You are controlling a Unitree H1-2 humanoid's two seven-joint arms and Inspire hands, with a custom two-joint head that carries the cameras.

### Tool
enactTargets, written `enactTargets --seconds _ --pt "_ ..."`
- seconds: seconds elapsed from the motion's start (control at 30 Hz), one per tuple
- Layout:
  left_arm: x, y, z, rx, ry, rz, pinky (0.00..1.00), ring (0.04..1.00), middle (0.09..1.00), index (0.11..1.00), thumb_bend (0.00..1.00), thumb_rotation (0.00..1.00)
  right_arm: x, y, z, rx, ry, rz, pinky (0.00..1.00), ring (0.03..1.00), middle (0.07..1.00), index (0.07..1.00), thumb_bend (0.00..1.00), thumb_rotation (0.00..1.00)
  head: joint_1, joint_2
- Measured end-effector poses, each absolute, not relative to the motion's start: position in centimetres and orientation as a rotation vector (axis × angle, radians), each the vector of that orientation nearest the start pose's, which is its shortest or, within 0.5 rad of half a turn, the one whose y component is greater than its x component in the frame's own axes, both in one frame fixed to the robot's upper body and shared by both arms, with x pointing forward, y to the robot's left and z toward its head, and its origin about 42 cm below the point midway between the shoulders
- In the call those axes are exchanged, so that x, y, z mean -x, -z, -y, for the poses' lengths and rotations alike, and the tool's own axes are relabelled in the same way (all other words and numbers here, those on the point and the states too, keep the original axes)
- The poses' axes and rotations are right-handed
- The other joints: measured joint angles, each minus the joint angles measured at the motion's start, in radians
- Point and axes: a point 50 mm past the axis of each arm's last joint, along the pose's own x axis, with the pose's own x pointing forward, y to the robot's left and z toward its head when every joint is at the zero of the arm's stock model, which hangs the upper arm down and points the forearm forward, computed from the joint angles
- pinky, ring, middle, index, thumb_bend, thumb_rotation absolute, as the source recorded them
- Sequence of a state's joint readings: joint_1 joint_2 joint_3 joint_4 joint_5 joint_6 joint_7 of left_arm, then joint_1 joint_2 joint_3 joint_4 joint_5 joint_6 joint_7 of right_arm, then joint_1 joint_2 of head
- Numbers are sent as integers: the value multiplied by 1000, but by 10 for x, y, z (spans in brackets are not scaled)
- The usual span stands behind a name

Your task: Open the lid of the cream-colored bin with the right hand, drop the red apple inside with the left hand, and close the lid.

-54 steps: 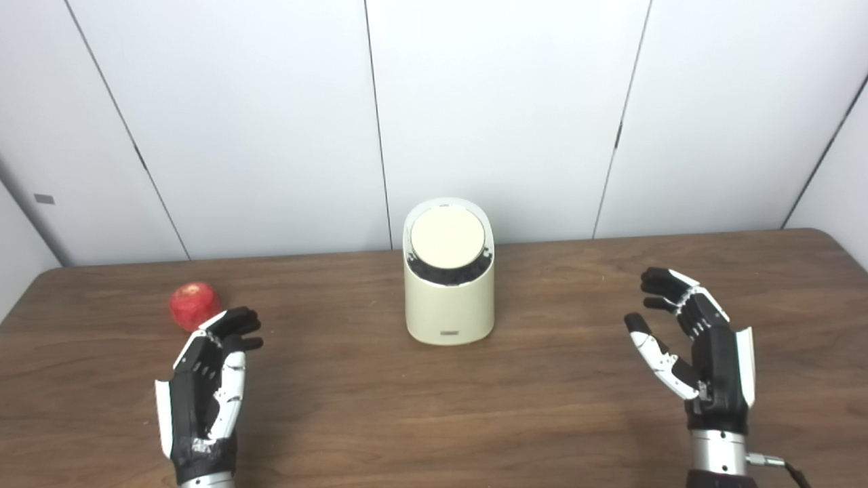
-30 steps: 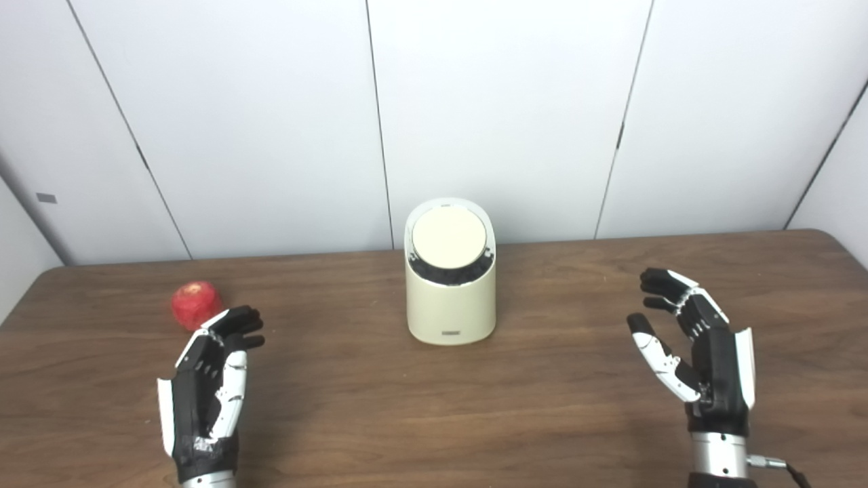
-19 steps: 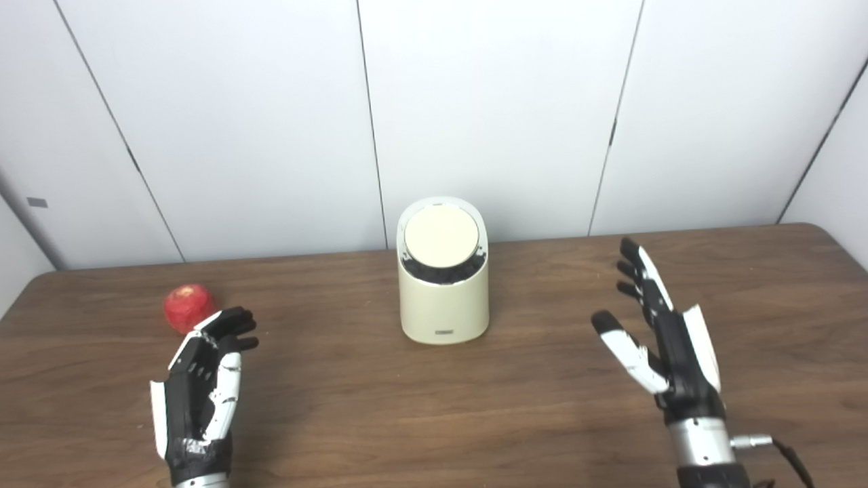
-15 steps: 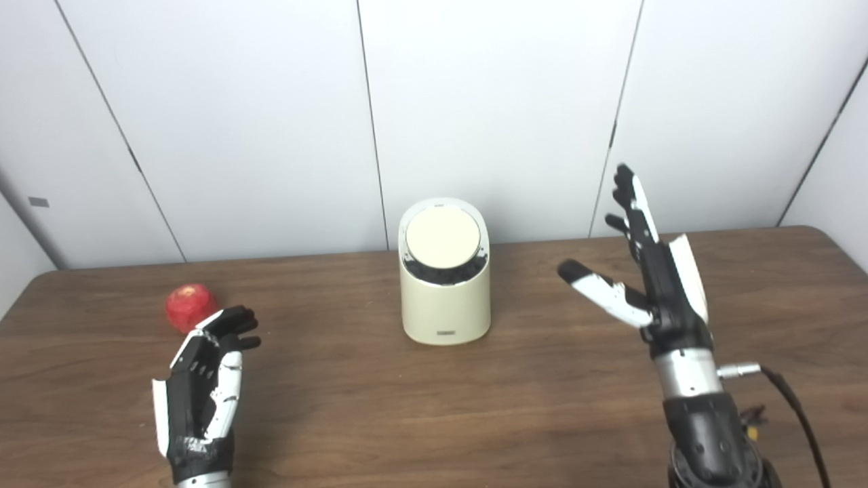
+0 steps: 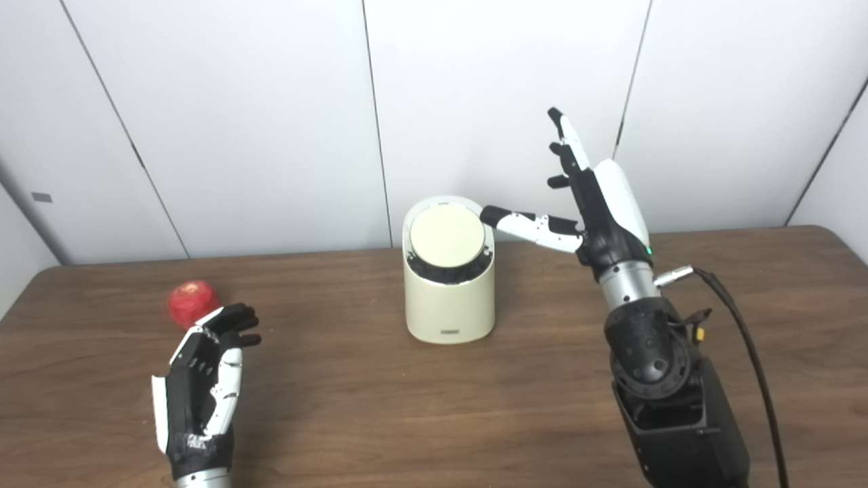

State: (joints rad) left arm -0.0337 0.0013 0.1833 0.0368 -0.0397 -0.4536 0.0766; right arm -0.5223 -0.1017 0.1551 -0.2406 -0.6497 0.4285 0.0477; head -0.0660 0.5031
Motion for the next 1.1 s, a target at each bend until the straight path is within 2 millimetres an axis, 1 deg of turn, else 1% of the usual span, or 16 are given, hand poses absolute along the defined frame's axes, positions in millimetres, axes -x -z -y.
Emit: enactTargets --seconds 0.13,0.2,0.37,0.4,0.43,0.5,0.57,0.77,0.87,0.97,1.1 --pt "-283 -125 -262 8 -256 451 610 693 702 689 289 501 -404 -294 163 742 57 317 887 999 1000 1000 923 543 2 0" --pt "-283 -125 -262 -3 -254 450 614 694 701 687 283 503 -409 -287 163 761 49 284 867 999 1000 1000 924 550 2 0" --pt "-282 -124 -262 -8 -270 450 612 686 692 678 276 460 -418 -271 154 803 24 209 883 999 1000 1000 930 536 6 0" --pt "-282 -124 -262 -7 -271 450 615 689 694 679 279 463 -420 -269 151 813 17 202 937 1000 1000 1000 921 534 8 0" --pt "-282 -125 -262 -6 -272 450 618 691 695 680 280 464 -421 -268 149 822 10 199 960 1000 1000 1000 914 531 8 0" --pt "-283 -125 -261 -4 -272 450 617 690 694 680 280 460 -424 -263 143 843 -3 188 985 1000 1000 1000 894 503 9 0" --pt "-283 -125 -260 -2 -273 451 620 689 692 679 284 455 -428 -258 143 853 -9 170 989 1000 1000 1000 880 501 11 0" --pt "-282 -125 -260 1 -282 451 615 684 689 675 288 447 -433 -250 147 892 -8 138 987 1000 1000 1000 862 528 14 0" --pt "-282 -125 -260 -2 -287 451 615 684 690 676 283 446 -435 -252 147 897 -5 140 986 1000 1000 1000 864 514 15 0" --pt "-282 -125 -260 -2 -298 451 619 682 690 674 286 442 -440 -252 147 902 4 137 978 1000 1000 1000 868 523 18 0" --pt "-282 -125 -259 -17 -297 451 617 683 692 678 285 458 -442 -252 147 900 3 133 985 1000 1000 1000 812 533 17 2"
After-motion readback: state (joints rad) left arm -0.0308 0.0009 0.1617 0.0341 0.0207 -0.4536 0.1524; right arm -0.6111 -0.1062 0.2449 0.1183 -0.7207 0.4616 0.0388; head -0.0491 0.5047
